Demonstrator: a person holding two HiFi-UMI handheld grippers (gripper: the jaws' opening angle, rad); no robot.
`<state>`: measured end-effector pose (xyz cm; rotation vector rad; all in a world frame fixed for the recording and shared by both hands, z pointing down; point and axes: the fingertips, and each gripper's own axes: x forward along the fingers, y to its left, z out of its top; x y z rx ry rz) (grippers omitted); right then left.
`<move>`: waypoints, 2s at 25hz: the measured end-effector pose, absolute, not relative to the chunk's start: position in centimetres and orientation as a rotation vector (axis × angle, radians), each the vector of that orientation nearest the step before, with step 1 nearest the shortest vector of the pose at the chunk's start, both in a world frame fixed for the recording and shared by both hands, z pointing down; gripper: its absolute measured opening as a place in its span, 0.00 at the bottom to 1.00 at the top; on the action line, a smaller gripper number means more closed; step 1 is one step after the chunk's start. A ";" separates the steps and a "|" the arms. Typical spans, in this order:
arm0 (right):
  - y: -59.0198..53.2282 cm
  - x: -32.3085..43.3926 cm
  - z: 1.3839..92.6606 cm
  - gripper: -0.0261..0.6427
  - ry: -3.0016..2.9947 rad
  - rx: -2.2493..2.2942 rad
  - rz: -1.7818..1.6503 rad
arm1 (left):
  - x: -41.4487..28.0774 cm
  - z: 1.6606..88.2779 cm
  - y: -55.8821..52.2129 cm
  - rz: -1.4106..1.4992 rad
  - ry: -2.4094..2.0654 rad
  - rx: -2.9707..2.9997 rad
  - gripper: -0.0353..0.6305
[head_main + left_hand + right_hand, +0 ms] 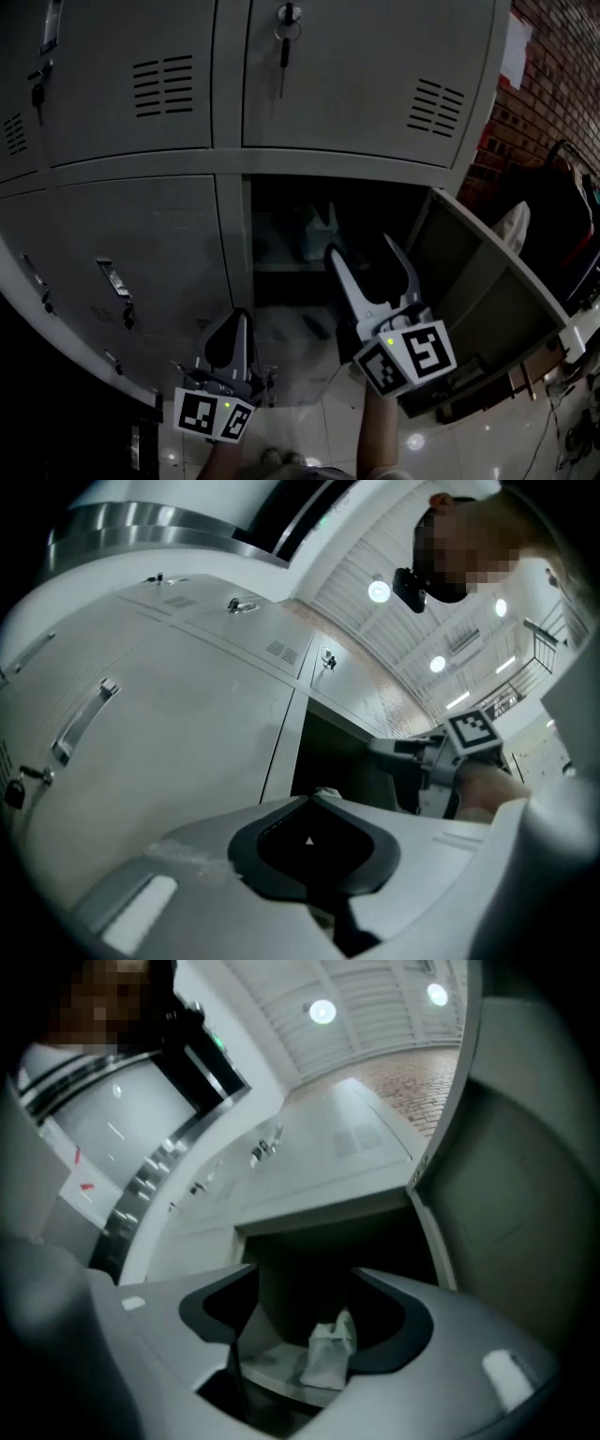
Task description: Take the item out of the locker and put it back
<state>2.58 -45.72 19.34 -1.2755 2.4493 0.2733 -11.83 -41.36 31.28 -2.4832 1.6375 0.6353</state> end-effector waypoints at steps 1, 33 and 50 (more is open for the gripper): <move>-43.8 2.7 19.2 0.47 2.430 -1.201 0.293 | -11.8 31.0 -41.1 0.630 1.629 -2.473 0.06; -25.1 2.7 38.5 0.04 2.476 -1.029 -0.152 | -10.6 38.4 -26.1 0.541 1.709 -2.497 0.06; 13.1 -0.4 32.3 0.04 2.480 -1.131 -0.020 | -14.4 31.4 14.3 0.676 1.670 -2.442 0.06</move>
